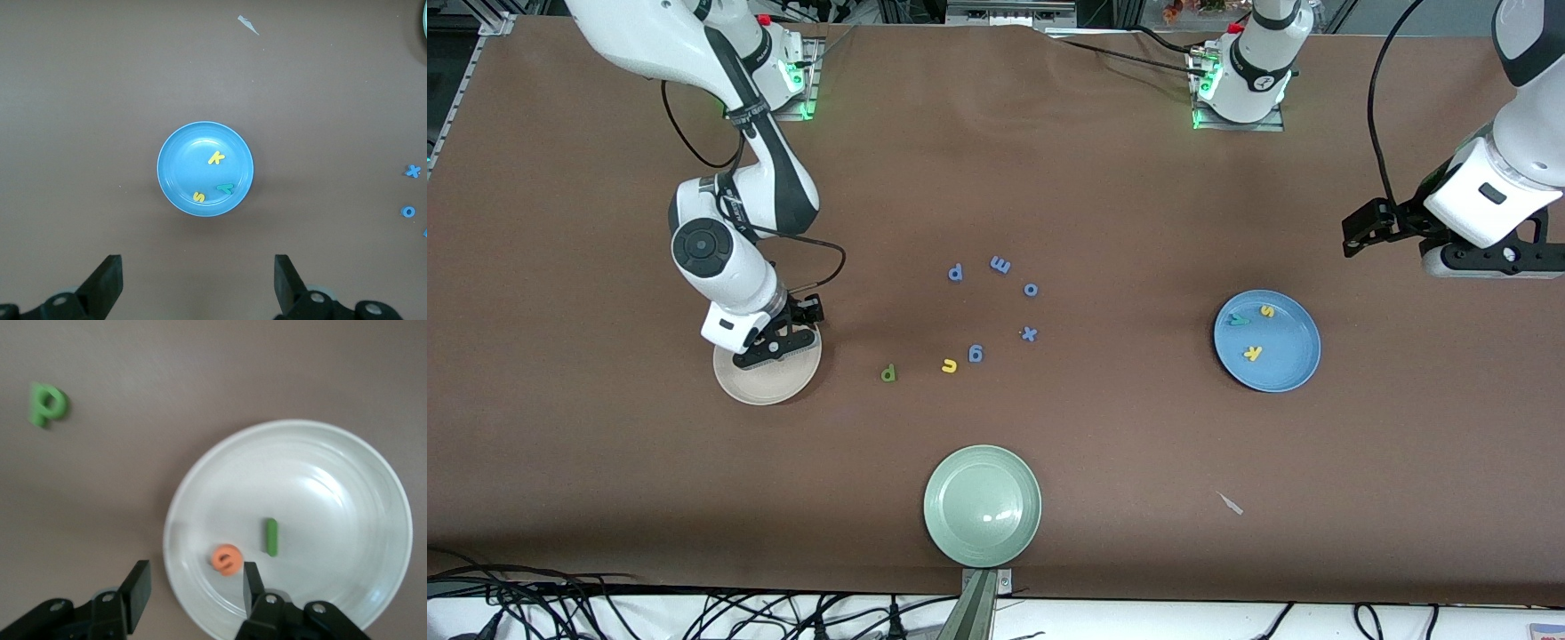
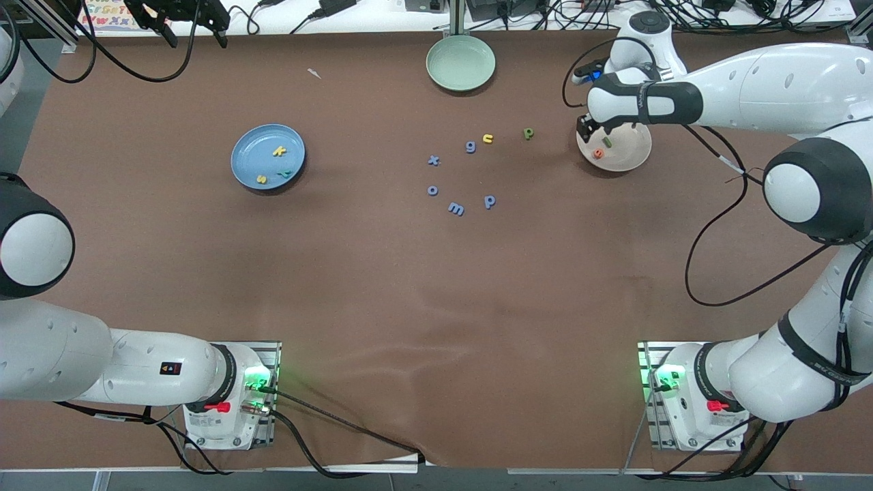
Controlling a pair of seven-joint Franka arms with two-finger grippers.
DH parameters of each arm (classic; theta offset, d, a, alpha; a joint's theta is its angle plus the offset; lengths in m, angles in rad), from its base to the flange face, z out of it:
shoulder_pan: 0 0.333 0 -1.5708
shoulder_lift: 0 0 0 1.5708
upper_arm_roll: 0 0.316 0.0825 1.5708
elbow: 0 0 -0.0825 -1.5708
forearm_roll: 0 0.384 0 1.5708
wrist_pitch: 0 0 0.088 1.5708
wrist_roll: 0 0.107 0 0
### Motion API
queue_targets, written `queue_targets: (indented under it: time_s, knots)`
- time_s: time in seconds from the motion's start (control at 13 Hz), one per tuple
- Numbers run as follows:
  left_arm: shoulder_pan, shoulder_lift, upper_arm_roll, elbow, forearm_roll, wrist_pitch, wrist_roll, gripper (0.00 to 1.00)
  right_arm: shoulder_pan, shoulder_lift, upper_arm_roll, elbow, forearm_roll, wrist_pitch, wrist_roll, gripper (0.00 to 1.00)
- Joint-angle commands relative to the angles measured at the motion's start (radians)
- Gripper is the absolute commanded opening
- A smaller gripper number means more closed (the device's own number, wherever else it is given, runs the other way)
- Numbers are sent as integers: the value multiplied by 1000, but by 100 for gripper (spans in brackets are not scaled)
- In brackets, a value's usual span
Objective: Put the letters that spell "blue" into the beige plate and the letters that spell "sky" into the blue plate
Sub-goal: 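Grasp the green p with the right gripper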
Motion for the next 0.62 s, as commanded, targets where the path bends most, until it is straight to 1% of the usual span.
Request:
queue_targets:
  time_s: [0.0, 0.08, 0.15, 0.23, 0.39, 0.54]
  knots:
    - [4, -21, -3, -15, -19, -12, -5, 100, 11, 81, 33, 157, 47, -51, 18, 91]
    - [4, -23, -3, -13, -19, -14, -8, 100, 23, 131, 53, 238, 94, -61, 28, 90]
    - [4, -23, -3, -13, -21, -14, -8, 100, 46, 177, 53, 285, 145, -59, 36, 90]
    - [4, -21, -5, -13, -19, -14, -7, 100, 51, 217, 53, 303, 183, -47, 41, 90]
    - [4, -23, -5, -13, -19, -14, -7, 100, 75, 271, 53, 319, 187, 11, 67, 90]
    - [4, -23, -5, -13, -19, -14, -7, 100, 94, 294, 49, 319, 179, 56, 64, 89]
